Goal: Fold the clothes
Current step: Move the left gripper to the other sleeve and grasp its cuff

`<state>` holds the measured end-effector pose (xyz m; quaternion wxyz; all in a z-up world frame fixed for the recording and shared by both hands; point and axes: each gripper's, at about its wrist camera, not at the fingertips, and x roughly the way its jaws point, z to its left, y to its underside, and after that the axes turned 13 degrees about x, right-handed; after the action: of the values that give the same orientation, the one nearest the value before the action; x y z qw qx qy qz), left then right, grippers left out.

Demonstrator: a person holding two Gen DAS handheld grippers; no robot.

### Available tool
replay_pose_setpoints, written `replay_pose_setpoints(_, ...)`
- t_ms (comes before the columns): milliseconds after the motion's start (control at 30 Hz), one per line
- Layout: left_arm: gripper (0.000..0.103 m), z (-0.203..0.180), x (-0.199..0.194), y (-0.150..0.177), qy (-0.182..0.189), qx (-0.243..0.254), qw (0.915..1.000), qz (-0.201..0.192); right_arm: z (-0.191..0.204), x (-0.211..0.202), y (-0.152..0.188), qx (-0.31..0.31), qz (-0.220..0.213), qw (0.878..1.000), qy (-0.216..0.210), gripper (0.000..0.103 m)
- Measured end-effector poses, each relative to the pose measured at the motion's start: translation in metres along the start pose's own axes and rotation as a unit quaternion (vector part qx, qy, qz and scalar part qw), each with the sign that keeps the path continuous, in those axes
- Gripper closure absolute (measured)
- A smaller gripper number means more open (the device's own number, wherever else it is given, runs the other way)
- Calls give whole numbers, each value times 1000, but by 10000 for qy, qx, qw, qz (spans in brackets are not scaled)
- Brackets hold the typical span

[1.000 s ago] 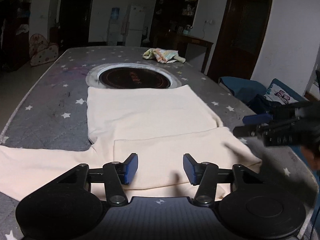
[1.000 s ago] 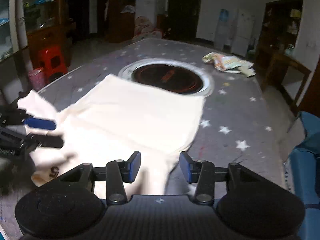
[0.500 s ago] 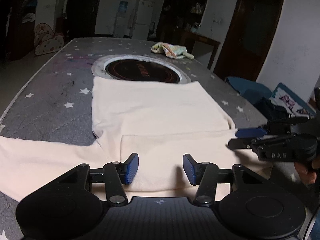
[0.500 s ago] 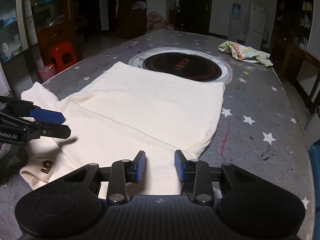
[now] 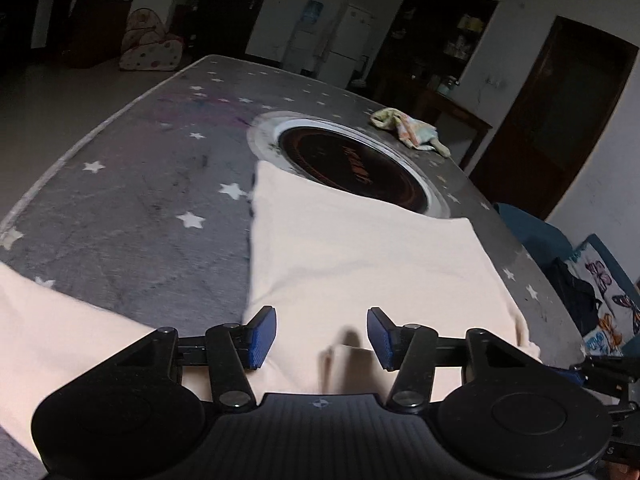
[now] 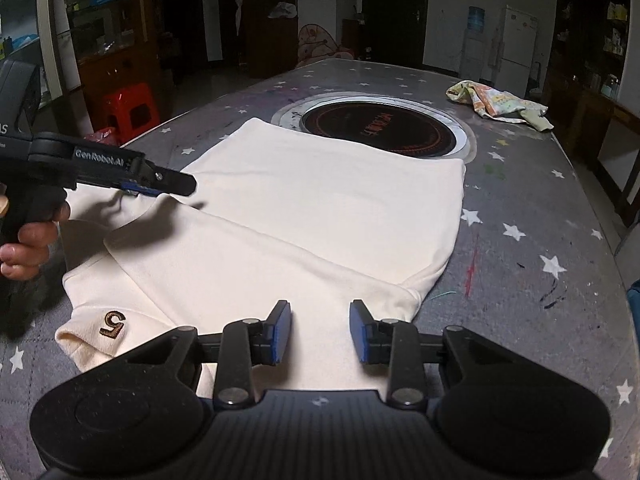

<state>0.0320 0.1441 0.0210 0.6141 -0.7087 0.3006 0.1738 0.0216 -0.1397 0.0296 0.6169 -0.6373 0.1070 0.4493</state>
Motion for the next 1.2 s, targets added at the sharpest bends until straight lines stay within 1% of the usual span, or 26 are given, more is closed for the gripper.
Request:
replay_pose_setpoints(100,45,3,-4,-2,60,-111,9999,-71,-1,1,0,3,1,10000,-18,70)
replay_pose_setpoints(200,42,-3,-3,-7,40,44,9999,-158,0,2,0,4,-9,10000,-20,69)
replay_pose_setpoints(300,42,-1,13,-10,6,26,10000,68,0,2,0,19,-16,10000,-19,68)
replay_pose_setpoints(333,42,1,13,-10,7,7,10000,9,0,2,0,17,-13,10000,-17,67)
replay_pose_setpoints(500,42,0,-6,-9,-114,70,9999,-74,5,1,0,-72,-19,10000,63,66)
replay_pose_setpoints(567,42,3,-20,-6,-243,92,9995,-171,8,-2,1,-88,-44,9999,26,66)
replay_pose_setpoints(633,41,10,-36,0,-482,83,9986,-215,12,-4,1,-106,-68,9999,-13,66)
replay_pose_setpoints(667,41,14,-44,4,-657,80,9975,-260,14,-7,2,-132,-90,9999,-46,65)
replay_pose_setpoints(733,41,23,-59,12,-981,58,9946,-336,19,-11,3,-184,-133,9997,-114,65)
replay_pose_setpoints(800,40,36,-73,20,-1358,-69,9900,-381,25,-15,5,-236,-151,9995,-176,64)
replay_pose_setpoints(867,37,50,-86,29,-1759,-222,9832,-441,30,-17,7,-292,-155,9992,-205,63)
replay_pose_setpoints(933,29,63,-97,35,-2199,-321,9736,-515,34,-18,8,-346,-163,9991,-209,62)
replay_pose_setpoints(1000,29,75,-104,39,-2619,-375,9630,-508,37,-20,9,-364,-171,9989,-223,61)
replay_pose_setpoints(1033,29,82,-105,41,-2726,-444,9599,-487,39,-20,9,-368,-176,9989,-228,61)
replay_pose_setpoints(1167,29,109,-106,47,-2696,-853,9585,-370,43,-23,9,-406,-206,9987,-240,61)
replay_pose_setpoints(1200,30,115,-106,48,-2685,-951,9580,-341,44,-23,9,-409,-209,9987,-241,61)
